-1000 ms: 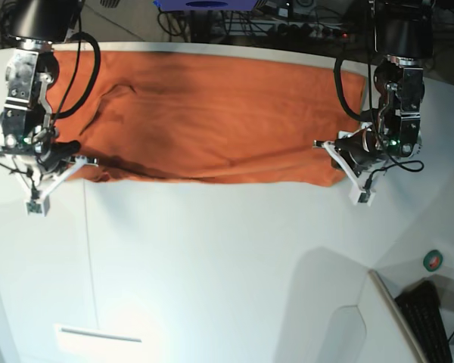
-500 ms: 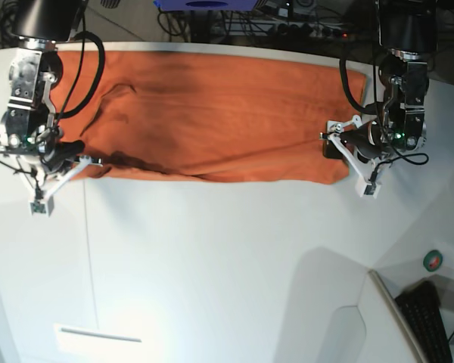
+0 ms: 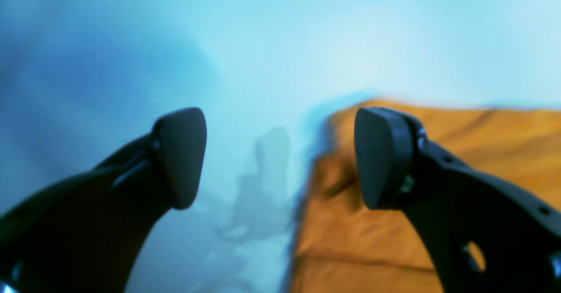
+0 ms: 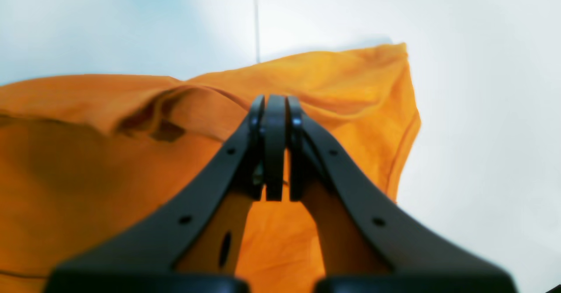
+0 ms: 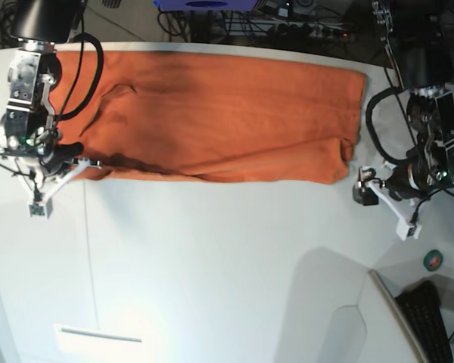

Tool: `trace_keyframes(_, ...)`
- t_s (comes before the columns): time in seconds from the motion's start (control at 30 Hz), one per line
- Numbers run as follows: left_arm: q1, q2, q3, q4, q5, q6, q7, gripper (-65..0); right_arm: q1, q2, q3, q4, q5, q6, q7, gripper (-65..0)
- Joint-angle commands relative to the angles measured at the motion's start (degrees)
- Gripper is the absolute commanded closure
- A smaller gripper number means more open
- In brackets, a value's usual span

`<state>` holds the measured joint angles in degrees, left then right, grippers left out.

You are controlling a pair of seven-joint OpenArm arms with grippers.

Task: Layout the t-shirt on the table in an organized manner, then fold the t-shirt properly
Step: 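Lift the grasped edge and fold it over toward the held edge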

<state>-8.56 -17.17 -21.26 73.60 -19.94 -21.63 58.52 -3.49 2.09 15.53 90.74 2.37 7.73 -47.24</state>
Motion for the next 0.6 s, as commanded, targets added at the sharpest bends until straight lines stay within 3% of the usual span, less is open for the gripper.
trace_keyframes(0.0, -2.1, -1.1, -0.5, -3.1, 0.4, -1.0, 0.0, -50.4, 0.9, 0.4, 0.1, 1.2, 0.0, 0.1, 1.0, 0.0)
trace_keyframes(0.2, -9.9, -1.0, -1.1, -22.5, 0.4, -7.3, -0.3, -49.5, 0.9, 0.5, 0.1, 1.2, 0.0, 0.1, 1.0, 0.0)
trace_keyframes(0.57, -9.5, 0.0, -1.2, -21.0, 0.3, -8.0, -0.2, -49.5, 0.8, 0.5, 0.1, 1.2, 0.0, 0.1, 1.0, 0.0)
